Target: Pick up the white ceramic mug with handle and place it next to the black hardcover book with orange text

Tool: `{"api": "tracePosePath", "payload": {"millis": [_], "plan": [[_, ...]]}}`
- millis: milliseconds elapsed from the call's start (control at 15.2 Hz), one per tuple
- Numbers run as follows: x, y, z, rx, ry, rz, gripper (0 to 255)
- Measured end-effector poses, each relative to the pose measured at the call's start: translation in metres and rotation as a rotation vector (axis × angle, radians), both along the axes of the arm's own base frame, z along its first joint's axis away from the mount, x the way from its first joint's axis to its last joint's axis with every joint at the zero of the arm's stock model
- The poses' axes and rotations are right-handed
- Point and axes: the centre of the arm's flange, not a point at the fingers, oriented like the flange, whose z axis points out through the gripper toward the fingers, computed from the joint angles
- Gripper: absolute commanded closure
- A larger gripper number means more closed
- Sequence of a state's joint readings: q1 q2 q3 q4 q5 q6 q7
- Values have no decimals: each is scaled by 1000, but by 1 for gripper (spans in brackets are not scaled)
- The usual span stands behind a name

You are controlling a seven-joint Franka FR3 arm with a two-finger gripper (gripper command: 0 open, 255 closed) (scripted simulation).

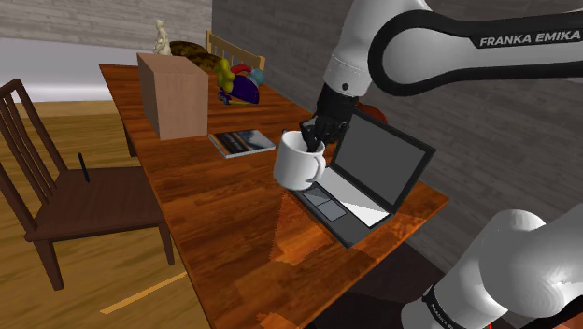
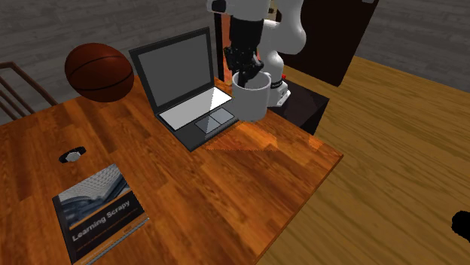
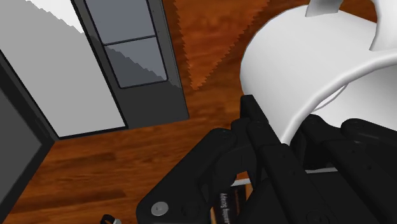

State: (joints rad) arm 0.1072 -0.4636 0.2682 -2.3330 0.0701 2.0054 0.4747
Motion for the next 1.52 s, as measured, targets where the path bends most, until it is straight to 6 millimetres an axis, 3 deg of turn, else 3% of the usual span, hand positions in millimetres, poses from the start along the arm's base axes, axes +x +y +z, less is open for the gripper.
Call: {"api": "tracePosePath", "payload": {"millis": [1320, 1518], "plan": [[262, -31, 2, 0, 1, 0, 255], [272, -35, -10, 0, 1, 0, 255]]}}
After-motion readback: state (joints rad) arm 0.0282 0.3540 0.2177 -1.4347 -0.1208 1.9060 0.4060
